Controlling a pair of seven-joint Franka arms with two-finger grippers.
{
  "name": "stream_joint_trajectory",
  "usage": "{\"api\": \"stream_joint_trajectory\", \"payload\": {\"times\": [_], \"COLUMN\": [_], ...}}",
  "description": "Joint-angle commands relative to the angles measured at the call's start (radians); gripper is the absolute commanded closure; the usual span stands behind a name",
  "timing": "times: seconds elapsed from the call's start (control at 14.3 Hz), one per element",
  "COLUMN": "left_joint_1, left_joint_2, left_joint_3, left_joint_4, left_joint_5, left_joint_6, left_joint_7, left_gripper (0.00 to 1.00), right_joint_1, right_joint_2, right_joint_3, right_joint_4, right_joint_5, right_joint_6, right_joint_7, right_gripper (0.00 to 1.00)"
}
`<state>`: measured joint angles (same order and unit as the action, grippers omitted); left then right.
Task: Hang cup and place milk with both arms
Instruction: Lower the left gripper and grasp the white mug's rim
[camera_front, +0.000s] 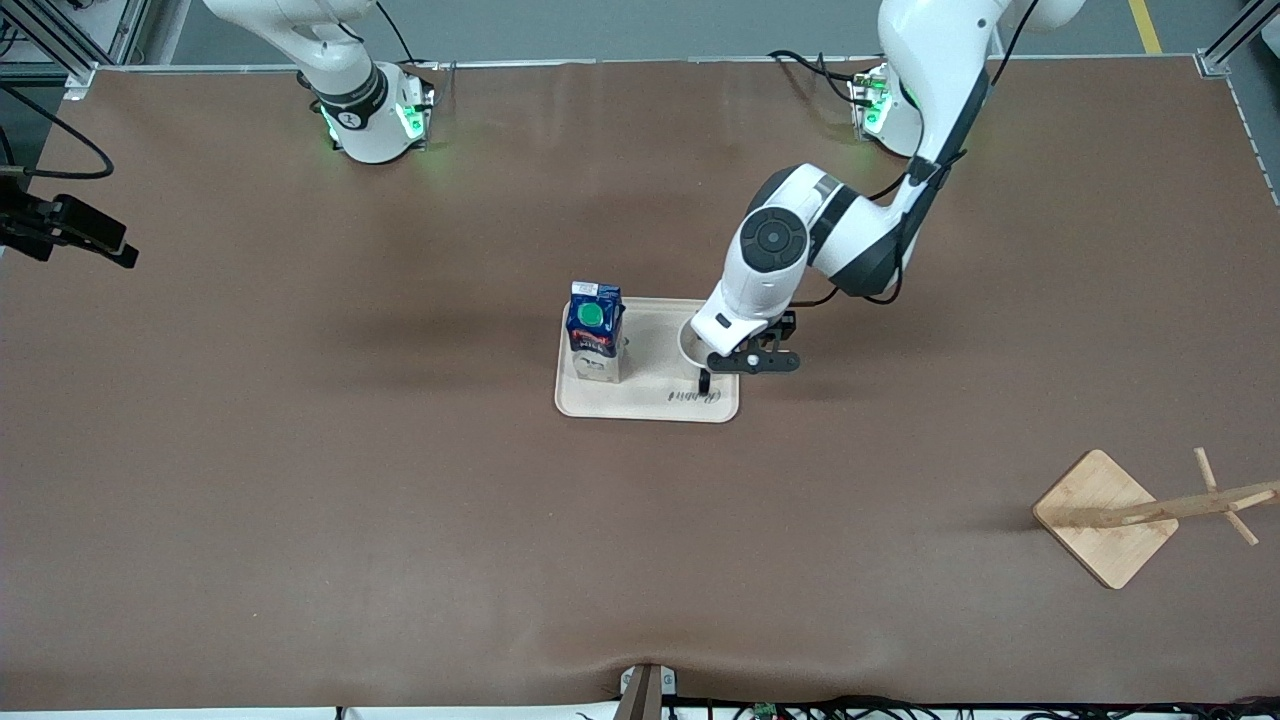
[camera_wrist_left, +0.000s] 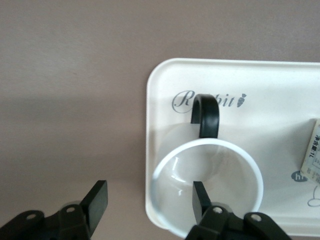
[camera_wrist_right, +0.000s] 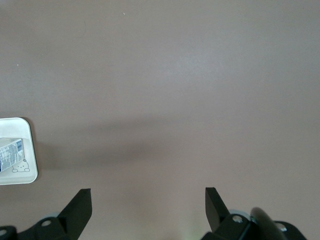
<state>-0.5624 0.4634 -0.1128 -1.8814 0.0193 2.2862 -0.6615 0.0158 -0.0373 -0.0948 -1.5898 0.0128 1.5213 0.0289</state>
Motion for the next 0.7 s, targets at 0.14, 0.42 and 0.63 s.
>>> {"api": "stream_joint_trajectory", "payload": {"times": [0.14, 0.42, 0.63], "left_joint_1": [-0.016, -0.01, 0.004], "left_joint_2": [0.061, 0.061, 0.04], "left_joint_3": [0.007, 0.007, 0.008], "left_joint_4": [0.027, 0.048, 0.087], "left_joint_5": [0.016, 0.016, 0.019], "left_joint_6": [0.036, 0.035, 0.003], "left_joint_7": [-0.026, -0.033, -0.026], "left_gripper": [0.86, 1.0, 1.0], "right_joint_1": [-0.019, -0.027, -0.028], "right_joint_2": [0.014, 0.014, 0.016], "right_joint_3": [0.017, 0.015, 0.015], "right_joint_4": [0.025, 0.025, 0.025], "right_joint_5": [-0.004, -0.005, -0.005], "right_joint_6": [-0.012, -0.013, -0.007], "right_joint_7": [-0.009, -0.009, -0.007], "right_gripper": [0.0, 0.0, 0.0]}}
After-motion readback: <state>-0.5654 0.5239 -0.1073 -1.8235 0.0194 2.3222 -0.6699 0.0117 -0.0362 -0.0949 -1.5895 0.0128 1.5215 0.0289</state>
